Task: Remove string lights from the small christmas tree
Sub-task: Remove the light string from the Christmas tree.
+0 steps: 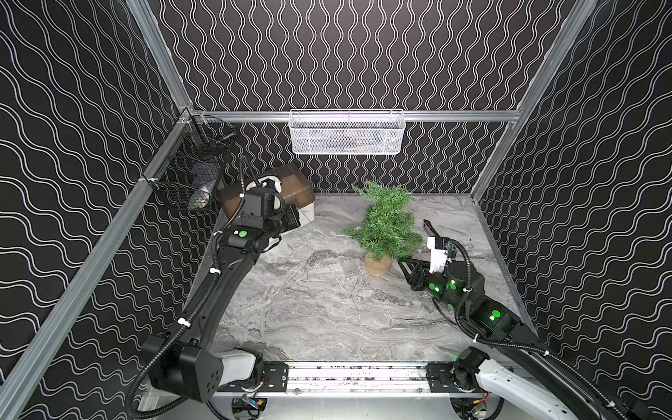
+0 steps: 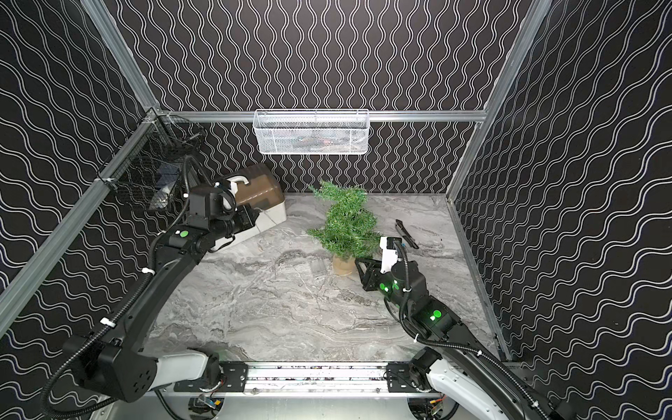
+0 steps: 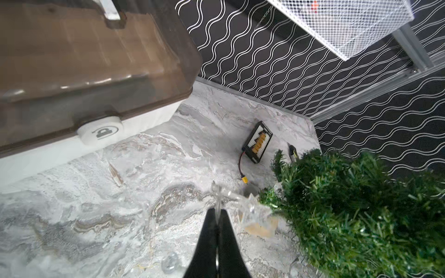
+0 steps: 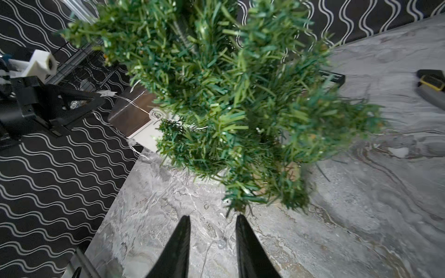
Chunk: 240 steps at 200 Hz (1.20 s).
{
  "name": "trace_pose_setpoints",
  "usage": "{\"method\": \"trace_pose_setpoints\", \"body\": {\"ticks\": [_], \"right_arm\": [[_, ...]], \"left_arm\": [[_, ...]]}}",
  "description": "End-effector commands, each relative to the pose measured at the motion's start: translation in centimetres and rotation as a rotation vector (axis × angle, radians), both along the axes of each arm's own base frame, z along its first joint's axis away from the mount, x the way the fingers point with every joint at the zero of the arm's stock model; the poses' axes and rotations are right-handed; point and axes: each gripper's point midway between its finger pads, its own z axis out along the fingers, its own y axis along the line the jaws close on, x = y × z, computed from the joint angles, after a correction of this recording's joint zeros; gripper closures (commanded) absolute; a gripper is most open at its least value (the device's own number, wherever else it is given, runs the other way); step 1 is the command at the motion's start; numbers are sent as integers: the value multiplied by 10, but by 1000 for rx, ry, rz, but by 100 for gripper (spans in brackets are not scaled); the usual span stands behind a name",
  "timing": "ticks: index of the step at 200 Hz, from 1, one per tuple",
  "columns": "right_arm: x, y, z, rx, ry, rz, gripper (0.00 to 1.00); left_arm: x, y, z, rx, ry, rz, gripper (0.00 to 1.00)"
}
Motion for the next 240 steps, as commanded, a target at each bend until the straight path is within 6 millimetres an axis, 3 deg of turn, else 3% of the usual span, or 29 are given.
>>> {"method": "trace_pose_setpoints", "body": {"ticks": [1,34,94,156,192,240], "right_arm": [[3,-12,2,11,-10,-68,67],[0,-13,-1,-6,-2,-64,67],[-3,-17,7,-8,-24,-65,67],[-2,-17,19,-6,-55,-64,67],[0,-14,20,-16,-56,-57,67],[1,-12,17,-20,-49,-49,67]], "left_arm": [[8,-21,28,-89,-86,-98,100],[17,-29,56,-153,-175,-123,100],[55,-46,109,-257,-294,-166,100],[75,-59,141,-354,-355,-212,100],[76,-60,147,-343,-363,-217,100],[74,-58,120,-310,-316,-210,100]]}}
